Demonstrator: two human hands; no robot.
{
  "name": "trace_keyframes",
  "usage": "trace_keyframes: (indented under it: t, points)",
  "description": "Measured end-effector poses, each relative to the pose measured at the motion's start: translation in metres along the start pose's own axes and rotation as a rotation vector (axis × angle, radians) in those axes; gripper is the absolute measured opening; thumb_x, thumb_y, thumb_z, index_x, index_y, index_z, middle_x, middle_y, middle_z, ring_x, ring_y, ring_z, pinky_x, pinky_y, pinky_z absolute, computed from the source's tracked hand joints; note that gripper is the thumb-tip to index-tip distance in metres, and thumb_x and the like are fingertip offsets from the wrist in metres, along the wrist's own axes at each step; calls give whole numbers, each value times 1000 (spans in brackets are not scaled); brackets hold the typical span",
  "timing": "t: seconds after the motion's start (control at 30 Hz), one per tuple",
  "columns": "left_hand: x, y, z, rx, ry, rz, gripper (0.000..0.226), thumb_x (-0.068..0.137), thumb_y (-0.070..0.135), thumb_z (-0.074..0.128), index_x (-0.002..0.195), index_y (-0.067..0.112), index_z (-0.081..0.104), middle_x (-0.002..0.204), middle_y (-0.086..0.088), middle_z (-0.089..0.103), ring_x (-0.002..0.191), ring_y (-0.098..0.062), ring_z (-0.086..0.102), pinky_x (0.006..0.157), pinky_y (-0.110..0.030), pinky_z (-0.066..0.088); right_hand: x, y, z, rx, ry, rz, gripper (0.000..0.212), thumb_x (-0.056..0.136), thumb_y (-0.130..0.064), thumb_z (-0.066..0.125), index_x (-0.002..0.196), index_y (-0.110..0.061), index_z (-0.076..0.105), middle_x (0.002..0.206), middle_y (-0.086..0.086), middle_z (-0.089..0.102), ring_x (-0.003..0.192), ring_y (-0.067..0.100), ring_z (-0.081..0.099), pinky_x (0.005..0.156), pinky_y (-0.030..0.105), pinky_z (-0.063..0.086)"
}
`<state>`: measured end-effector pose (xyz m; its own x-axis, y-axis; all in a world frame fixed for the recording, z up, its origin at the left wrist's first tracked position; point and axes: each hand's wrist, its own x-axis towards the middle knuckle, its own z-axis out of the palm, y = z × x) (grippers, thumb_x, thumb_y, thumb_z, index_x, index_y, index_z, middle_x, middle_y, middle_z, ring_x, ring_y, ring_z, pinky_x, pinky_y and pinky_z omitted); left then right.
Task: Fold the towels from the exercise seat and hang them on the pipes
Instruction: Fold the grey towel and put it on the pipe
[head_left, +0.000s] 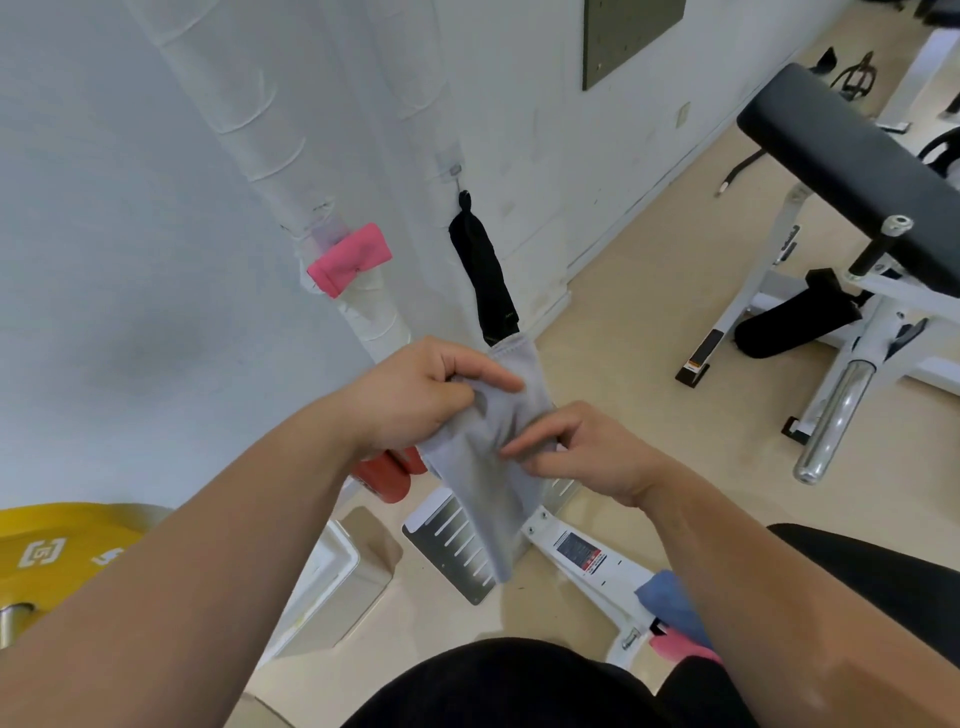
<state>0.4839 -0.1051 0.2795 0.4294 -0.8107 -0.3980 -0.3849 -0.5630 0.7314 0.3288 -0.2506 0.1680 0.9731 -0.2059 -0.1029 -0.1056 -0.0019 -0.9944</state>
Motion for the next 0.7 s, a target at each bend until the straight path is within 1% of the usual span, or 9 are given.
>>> trace_keyframes:
  t: [0.1,0.13,0.2,0.27,0.33,0.4,0.53,0.6,0.7]
  points:
    - [-1,0,-9,6,100,-2,61,81,-2,40,105,39,78,53,1,43,49,-18,30,47,-20,29,13,12,2,-126,-51,82,29,75,-7,86,89,-33,82,96,-16,78,96,-3,67,86,14,48]
    - [-2,-2,-13,8,128,-9,60,81,-2,42,105,40,78,57,-1,51,52,-20,35,49,-22,32,16,17,2,-176,-59,98,28,73,-13,89,88,-36,81,95,-21,76,96,-6,66,85,11,46]
    - [-5,-12,-21,-7,175,-38,58,75,9,44,105,46,77,85,-11,74,69,-23,52,64,-33,51,21,29,1,-281,-74,125,28,72,-17,89,87,-38,79,92,-26,73,91,-13,62,80,5,42]
    - [-8,-27,-27,-26,238,-80,61,69,15,42,106,49,76,109,-11,76,81,-24,57,79,-43,56,21,43,-3,-378,-95,149,29,74,-13,84,87,-38,77,88,-29,69,86,-14,60,76,6,40]
    - [-13,-40,-32,-44,307,-103,63,68,14,41,106,51,76,110,-1,77,85,-24,61,80,-45,56,17,58,-9,-431,-112,185,31,75,-12,79,84,-41,73,83,-31,65,80,-12,57,71,9,39]
    - [-17,-52,-33,-62,354,-115,64,74,8,41,106,50,76,113,10,75,94,-20,66,84,-40,55,10,71,-16,-406,-100,211,34,75,-13,79,84,-44,71,86,-25,64,78,-7,56,70,11,40]
    - [-23,-77,-25,-145,433,-162,65,87,-10,38,113,37,75,119,9,71,98,-12,67,84,-26,54,-3,84,-23,-322,-75,267,38,79,-2,75,98,-35,73,104,-8,66,83,0,58,71,16,47]
    - [-26,-89,-17,-193,473,-175,64,88,-12,38,111,36,74,116,9,72,99,-14,67,88,-28,55,-10,88,-23,-183,-68,334,37,84,5,67,109,-22,72,115,7,61,88,14,62,69,23,55]
    - [-30,-107,-6,-263,491,-200,61,90,-12,41,112,36,73,115,11,71,108,-17,66,92,-27,52,-22,90,-23,106,67,399,39,90,10,54,114,-17,70,112,12,57,89,24,64,72,37,61]
